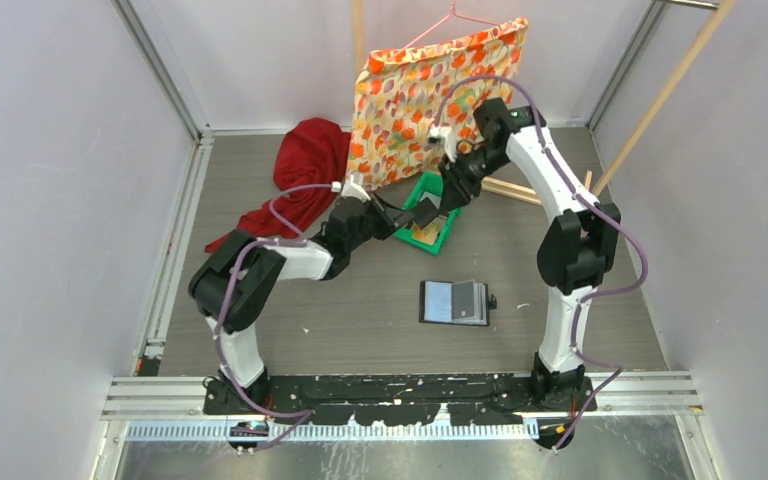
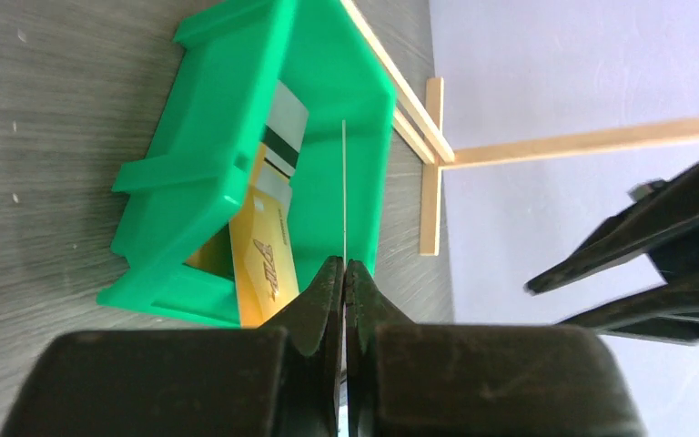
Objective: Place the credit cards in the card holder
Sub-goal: Pick up the credit card from the storage box, then insert the credit card into the card holder.
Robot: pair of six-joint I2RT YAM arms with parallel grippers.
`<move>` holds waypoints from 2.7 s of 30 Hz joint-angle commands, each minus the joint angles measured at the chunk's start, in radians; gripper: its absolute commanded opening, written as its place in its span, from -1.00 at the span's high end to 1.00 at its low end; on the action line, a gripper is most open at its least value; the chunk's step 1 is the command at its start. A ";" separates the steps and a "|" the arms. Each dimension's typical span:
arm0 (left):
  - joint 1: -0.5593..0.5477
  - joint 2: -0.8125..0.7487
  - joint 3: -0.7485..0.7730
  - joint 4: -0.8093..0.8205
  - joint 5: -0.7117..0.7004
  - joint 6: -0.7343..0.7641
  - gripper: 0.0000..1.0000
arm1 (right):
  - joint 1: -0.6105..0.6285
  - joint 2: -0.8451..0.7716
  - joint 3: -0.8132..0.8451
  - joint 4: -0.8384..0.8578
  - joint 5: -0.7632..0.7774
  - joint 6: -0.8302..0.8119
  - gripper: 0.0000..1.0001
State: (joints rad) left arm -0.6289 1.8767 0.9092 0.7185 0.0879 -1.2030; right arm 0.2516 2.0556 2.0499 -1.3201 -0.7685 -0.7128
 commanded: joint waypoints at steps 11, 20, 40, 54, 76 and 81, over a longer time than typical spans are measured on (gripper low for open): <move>0.007 -0.509 -0.206 -0.062 -0.235 0.597 0.99 | 0.209 -0.065 -0.302 0.259 0.163 0.028 0.71; 0.046 -0.601 -0.258 -0.177 -0.418 0.660 0.99 | 0.230 -0.012 -0.316 0.339 0.224 0.116 0.71; 0.060 -0.621 -0.276 -0.194 -0.433 0.677 0.99 | 0.230 0.015 -0.339 0.458 0.444 0.239 0.68; 0.059 -0.738 -0.250 -0.287 0.121 0.767 0.99 | 0.201 -0.212 -0.211 -0.028 -0.036 -0.159 0.28; -0.225 -0.783 -0.306 -0.297 0.481 0.717 1.00 | 0.009 -0.723 -0.865 0.088 -0.296 -0.195 -1.00; -0.244 -0.742 -0.326 -0.153 0.465 0.666 0.99 | 0.067 -0.672 -0.878 0.120 -0.300 -0.148 -0.92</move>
State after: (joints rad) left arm -0.8627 1.1198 0.5808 0.3851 0.5678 -0.4942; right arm 0.2760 1.3514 1.1816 -1.2301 -1.0077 -0.8948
